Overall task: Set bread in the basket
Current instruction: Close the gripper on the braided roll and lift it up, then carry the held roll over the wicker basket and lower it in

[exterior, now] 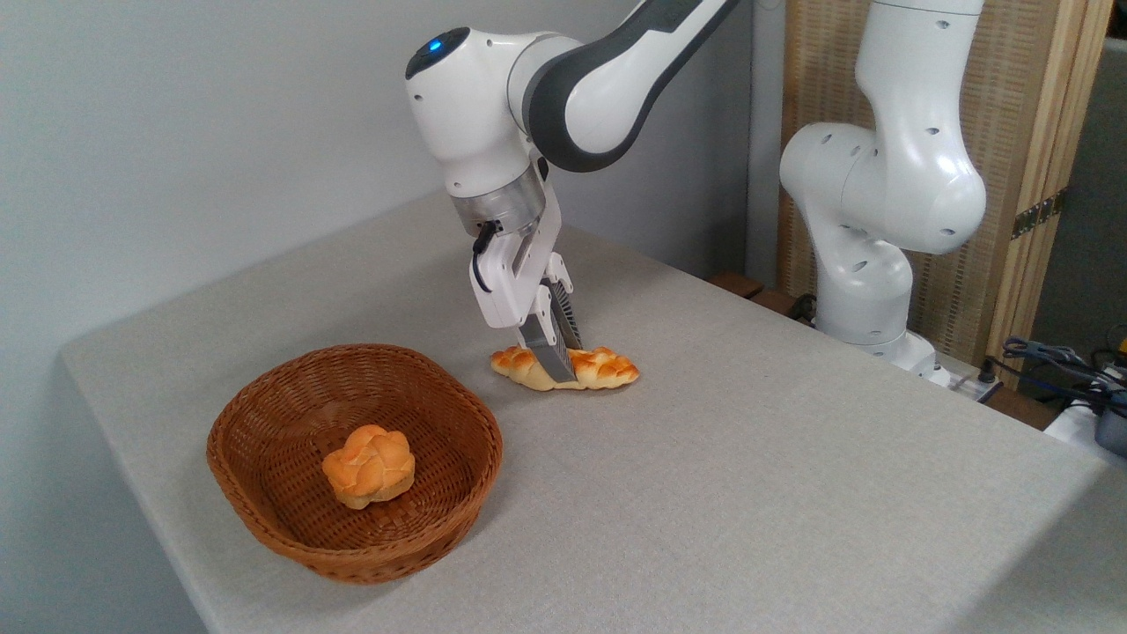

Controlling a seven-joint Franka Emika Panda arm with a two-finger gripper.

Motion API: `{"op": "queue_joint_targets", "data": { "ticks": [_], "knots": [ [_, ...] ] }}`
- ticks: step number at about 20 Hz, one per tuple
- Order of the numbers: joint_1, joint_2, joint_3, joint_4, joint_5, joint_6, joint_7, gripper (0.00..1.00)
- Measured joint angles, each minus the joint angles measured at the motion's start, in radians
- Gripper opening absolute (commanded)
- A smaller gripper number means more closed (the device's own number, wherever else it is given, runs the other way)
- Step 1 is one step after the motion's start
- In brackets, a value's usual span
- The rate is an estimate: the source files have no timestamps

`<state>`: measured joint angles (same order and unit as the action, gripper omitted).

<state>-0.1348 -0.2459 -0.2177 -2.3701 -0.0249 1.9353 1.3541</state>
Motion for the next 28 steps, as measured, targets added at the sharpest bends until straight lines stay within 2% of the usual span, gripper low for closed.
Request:
{"op": "queue_joint_targets", "data": {
  "ticks": [3,5,8,10,14,16,18,19,20,21,25,28],
  "knots": [
    [0.000,-0.001,0.000,0.004,-0.001,-0.017,-0.003,0.12],
    [0.000,-0.001,0.001,0.031,-0.004,-0.069,-0.016,0.13],
    [0.002,-0.003,0.020,0.120,-0.054,-0.163,-0.032,0.14],
    [0.003,-0.003,0.068,0.176,-0.125,-0.180,-0.036,0.14],
    [0.008,0.006,0.194,0.277,-0.313,-0.159,-0.038,0.14],
    [0.010,0.023,0.231,0.304,-0.394,-0.083,-0.039,0.15],
    [0.010,0.061,0.237,0.309,-0.456,0.051,-0.045,0.17],
    [0.008,0.089,0.233,0.309,-0.477,0.119,-0.054,0.26],
    [0.002,0.120,0.225,0.308,-0.489,0.181,-0.061,0.40],
    [-0.004,0.154,0.211,0.309,-0.494,0.235,-0.066,0.48],
    [-0.017,0.263,0.152,0.313,-0.495,0.365,-0.077,0.99],
    [-0.018,0.285,0.146,0.320,-0.495,0.380,-0.076,1.00]
  ]
}}
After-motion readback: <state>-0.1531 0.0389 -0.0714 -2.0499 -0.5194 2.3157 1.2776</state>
